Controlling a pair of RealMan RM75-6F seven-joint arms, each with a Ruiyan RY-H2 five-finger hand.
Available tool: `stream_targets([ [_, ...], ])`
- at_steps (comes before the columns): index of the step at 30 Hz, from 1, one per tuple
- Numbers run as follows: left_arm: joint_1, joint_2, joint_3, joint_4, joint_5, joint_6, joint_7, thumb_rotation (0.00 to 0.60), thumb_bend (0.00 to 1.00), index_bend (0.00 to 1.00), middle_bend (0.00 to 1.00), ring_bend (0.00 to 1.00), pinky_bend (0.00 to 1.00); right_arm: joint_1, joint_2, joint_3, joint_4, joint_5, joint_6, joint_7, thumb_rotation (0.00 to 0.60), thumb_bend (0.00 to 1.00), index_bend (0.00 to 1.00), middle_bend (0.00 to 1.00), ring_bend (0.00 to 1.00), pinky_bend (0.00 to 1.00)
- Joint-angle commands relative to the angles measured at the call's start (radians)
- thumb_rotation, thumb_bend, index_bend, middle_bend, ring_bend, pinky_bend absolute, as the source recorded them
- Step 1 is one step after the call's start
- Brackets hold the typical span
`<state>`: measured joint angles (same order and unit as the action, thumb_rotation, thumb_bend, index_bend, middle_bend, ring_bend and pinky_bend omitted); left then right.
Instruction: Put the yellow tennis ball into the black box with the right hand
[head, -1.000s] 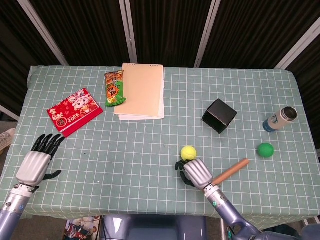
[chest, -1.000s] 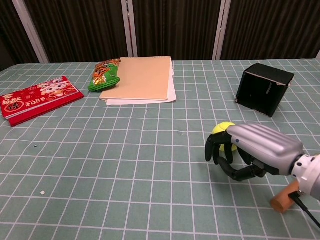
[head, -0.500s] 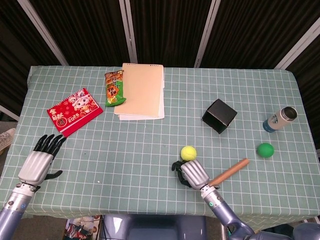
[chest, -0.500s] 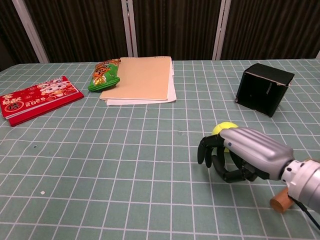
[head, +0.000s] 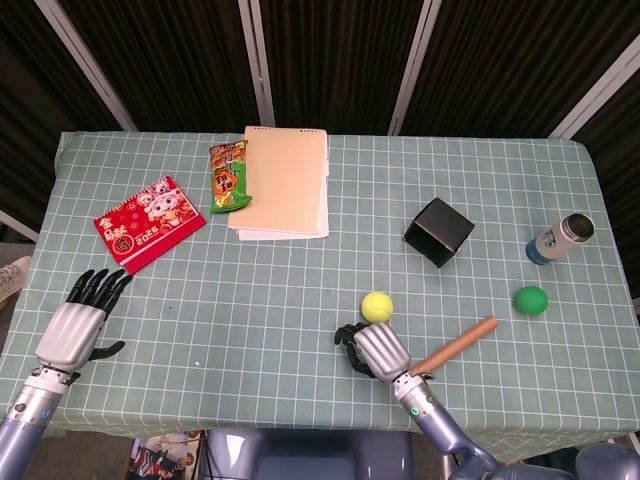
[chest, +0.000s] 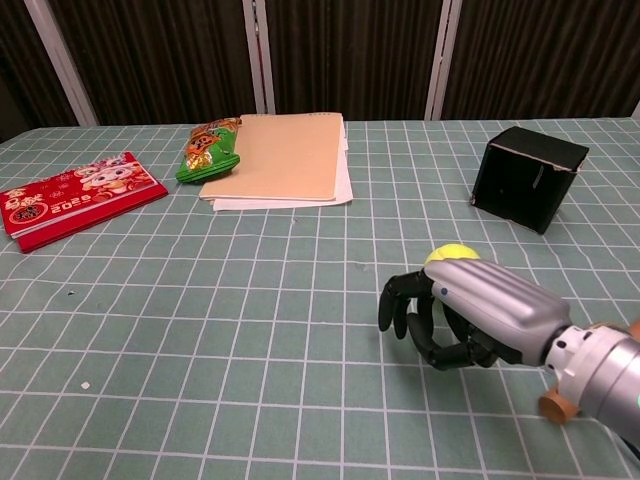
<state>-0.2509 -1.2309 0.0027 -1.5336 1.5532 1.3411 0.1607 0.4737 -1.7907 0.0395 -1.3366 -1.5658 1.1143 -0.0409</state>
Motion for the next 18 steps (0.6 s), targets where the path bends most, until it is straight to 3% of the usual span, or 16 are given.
stream_targets([
  [1,0.0,0.0,0.0,0.0,-0.001,-0.001,0.001,0.6,0.05,0.0,0.04,0.0,0.0,0.006,-0.004,0.005,0.005,0.006,-0.007,0.008,0.6,0.76,0.44,0.49,0.53,0.67],
  [10,-0.005,0.006,0.002,-0.004,-0.005,-0.015,-0.017,0.6,0.05,0.0,0.04,0.0,0.0,0.024,-0.029,0.028,0.063,0.023,-0.004,0.03,0.6,0.76,0.44,0.49,0.53,0.67],
  [18,-0.007,0.007,0.003,-0.002,-0.005,-0.019,-0.024,0.6,0.05,0.0,0.04,0.0,0.0,0.027,-0.026,0.034,0.077,0.042,-0.005,0.034,0.6,0.76,0.38,0.49,0.53,0.67],
])
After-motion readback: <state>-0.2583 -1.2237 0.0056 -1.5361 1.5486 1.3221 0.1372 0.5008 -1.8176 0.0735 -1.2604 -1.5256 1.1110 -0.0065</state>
